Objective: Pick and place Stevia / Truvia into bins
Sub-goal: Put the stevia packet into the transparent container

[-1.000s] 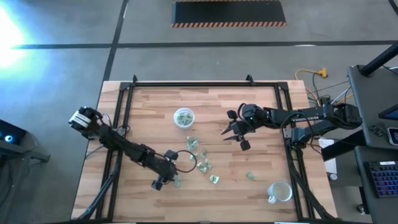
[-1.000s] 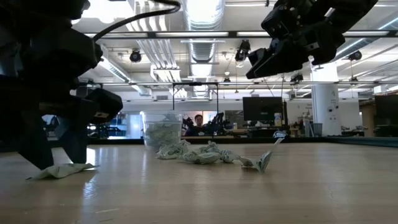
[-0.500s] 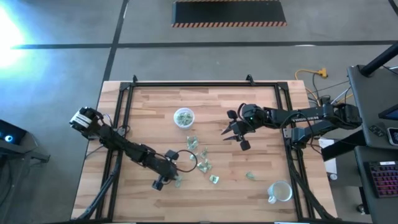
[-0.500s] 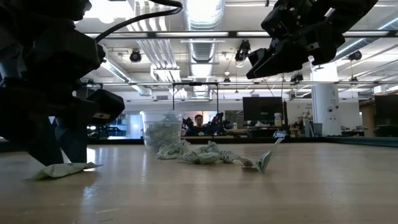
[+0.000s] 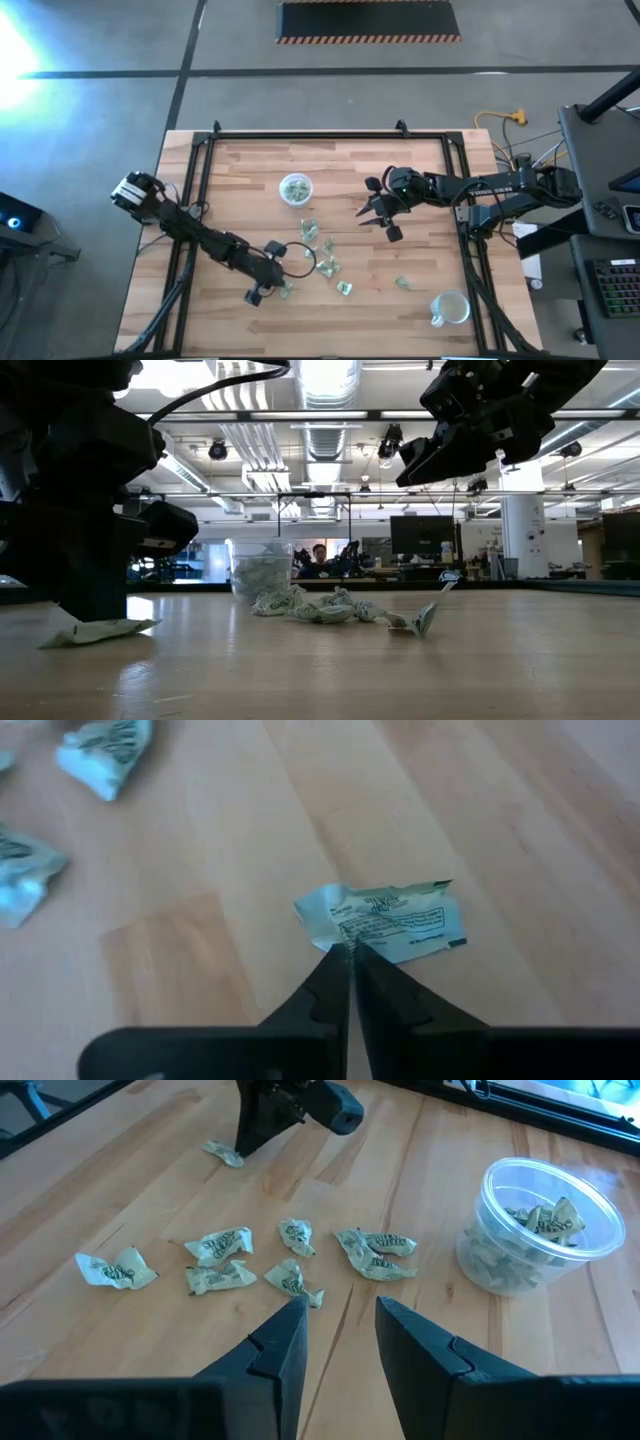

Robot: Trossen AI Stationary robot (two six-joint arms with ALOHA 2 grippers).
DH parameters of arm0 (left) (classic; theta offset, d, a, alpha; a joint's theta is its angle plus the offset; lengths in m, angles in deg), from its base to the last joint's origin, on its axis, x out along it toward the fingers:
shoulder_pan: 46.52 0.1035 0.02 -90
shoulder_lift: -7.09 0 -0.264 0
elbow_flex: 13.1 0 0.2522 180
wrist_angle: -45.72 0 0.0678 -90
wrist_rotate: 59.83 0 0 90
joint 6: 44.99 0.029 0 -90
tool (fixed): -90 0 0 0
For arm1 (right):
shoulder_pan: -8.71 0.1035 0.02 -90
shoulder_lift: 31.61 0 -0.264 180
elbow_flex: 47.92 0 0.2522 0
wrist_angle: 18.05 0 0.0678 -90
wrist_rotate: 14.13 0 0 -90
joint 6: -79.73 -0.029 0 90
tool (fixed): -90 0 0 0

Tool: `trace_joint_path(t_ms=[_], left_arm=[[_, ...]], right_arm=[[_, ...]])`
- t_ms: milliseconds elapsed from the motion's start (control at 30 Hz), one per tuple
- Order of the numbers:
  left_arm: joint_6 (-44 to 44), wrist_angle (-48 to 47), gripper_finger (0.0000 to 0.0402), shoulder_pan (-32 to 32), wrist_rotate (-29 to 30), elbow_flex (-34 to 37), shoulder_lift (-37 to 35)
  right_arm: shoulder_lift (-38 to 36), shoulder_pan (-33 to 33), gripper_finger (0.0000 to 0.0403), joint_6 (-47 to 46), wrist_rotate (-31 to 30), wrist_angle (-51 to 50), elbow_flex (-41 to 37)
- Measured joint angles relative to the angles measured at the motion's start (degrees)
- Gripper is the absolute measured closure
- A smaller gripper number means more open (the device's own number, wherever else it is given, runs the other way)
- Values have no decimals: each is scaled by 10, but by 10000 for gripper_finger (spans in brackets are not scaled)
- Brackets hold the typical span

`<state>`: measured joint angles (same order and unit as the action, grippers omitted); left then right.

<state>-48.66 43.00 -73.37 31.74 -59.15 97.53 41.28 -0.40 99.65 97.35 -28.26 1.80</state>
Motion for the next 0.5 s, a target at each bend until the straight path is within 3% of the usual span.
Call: trace_joint_path(t_ms=[500], left_arm=[[30,-15,401,1,129,1,-53]], right_arm=[[0,0,301,0,0,-2,0]])
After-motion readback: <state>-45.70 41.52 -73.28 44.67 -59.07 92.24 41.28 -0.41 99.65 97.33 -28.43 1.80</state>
